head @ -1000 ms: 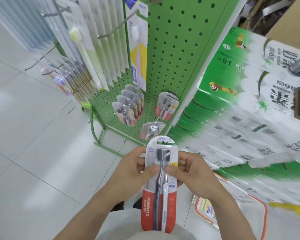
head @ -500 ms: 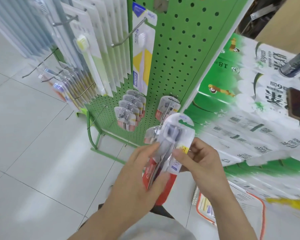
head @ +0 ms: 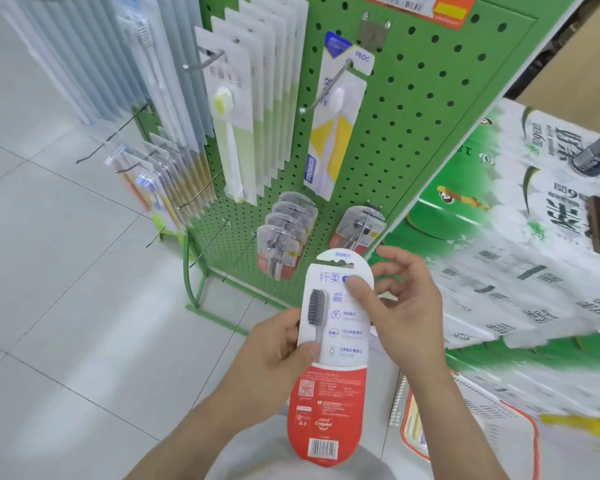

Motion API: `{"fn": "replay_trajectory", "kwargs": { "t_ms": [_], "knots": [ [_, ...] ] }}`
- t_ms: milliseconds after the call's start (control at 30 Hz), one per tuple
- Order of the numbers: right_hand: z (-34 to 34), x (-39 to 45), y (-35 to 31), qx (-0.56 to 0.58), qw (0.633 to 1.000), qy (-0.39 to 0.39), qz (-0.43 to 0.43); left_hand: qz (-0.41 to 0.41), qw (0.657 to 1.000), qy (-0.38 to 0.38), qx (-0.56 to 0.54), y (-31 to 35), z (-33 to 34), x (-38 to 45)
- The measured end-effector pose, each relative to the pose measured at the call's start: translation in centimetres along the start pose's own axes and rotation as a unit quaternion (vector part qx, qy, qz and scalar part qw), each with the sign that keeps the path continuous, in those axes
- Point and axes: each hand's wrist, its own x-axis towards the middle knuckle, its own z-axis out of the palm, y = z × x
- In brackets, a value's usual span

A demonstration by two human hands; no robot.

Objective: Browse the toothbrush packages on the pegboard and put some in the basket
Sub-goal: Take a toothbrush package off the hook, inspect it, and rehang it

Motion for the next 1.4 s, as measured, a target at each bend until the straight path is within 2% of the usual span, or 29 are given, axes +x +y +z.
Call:
{"fn": "replay_trajectory", "kwargs": {
  "t_ms": [367,567,767,967,1233,1400],
  "knots": [
    [2.7,0.2,0.7,-0.051,0.995,-0.068,0.06,-0.034,0.999,-0.005,0.005,-1.5,-1.4,-0.4],
    [2.2,-1.5,2.0,-0.078,0.985,-0.129,0.086,-0.057,0.996,-0.01,-0.069,-2.3,-1.9,-0.1],
    [1.5,-4.7,3.8,-0.079,0.975,-0.183,0.099,-0.054,0.988,0.069,-0.123,-2.8,-2.4,0.4],
    [0.8,-5.1,3.5,-0.08,0.957,-0.255,0.116,-0.018,0.981,0.149,-0.124,-1.5,-3.1,1.1],
    [0.4,-4.5,3.3,0.011,0.946,-0.285,0.156,0.002,0.975,0.218,-0.042,-0.6,-2.8,1.2],
    [0.6,-4.5,2.8,0.013,0.944,-0.289,0.162,0.004,0.966,0.256,-0.017,-0.2,-2.8,1.7]
  ]
}}
